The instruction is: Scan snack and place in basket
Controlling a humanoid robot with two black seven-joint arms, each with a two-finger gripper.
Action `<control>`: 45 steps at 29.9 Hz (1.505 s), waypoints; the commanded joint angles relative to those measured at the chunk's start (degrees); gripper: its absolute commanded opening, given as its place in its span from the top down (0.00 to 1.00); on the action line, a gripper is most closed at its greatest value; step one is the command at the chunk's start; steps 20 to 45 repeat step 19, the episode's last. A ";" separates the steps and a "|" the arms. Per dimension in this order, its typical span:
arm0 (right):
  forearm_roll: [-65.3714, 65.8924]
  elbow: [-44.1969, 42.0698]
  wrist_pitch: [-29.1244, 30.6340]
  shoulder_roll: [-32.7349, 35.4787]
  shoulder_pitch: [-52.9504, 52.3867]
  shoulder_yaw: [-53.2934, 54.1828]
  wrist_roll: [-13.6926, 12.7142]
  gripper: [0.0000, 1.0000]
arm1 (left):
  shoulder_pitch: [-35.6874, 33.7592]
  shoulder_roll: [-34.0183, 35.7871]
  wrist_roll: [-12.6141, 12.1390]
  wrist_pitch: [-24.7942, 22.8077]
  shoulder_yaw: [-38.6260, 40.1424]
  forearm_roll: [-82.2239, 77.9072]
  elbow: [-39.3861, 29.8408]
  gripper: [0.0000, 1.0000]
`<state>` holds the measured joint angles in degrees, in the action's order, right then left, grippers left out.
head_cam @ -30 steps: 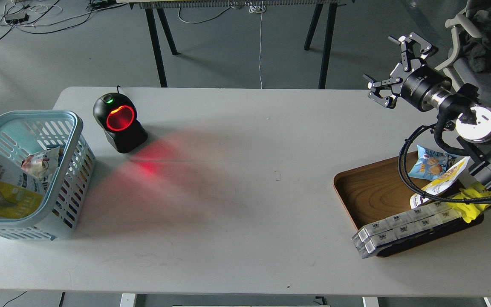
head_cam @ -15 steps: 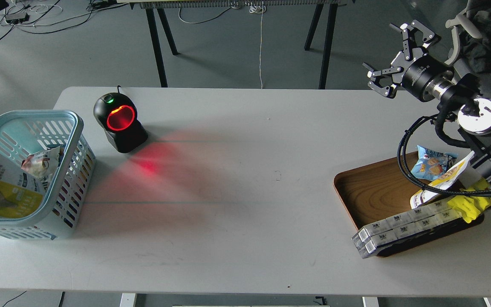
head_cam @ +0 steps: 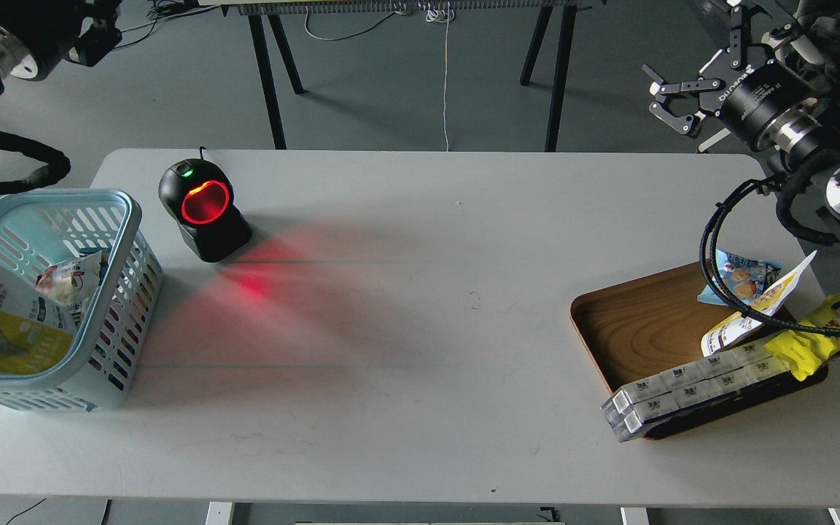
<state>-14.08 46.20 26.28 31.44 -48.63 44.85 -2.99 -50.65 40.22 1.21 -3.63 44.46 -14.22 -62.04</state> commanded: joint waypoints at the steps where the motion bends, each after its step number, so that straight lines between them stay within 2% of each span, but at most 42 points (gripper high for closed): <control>1: -0.07 2.84 -0.53 1.17 2.57 3.57 0.00 0.01 | 0.90 -6.27 -0.59 -0.58 2.29 1.65 6.73 0.00; 6: -0.07 1.53 -1.58 0.21 3.46 5.34 0.09 0.01 | 1.43 -13.40 -0.51 -4.80 5.11 6.65 13.95 0.00; 11: -0.25 1.09 -3.43 -1.38 4.16 5.52 0.09 0.01 | 1.96 -16.39 0.20 -5.25 5.38 9.21 16.42 0.00; 17: -0.42 1.00 -4.31 -1.38 4.16 5.60 0.18 0.01 | 1.96 -16.57 0.55 -5.25 5.46 9.21 16.42 0.00; 19: -0.42 1.17 -4.22 -1.38 4.25 5.52 0.09 0.01 | 1.87 -16.57 1.69 -5.25 5.46 9.21 16.16 0.00; 45: -0.42 1.17 -4.22 -1.38 4.25 5.52 0.09 0.01 | 1.87 -16.57 1.69 -5.25 5.46 9.21 16.16 0.00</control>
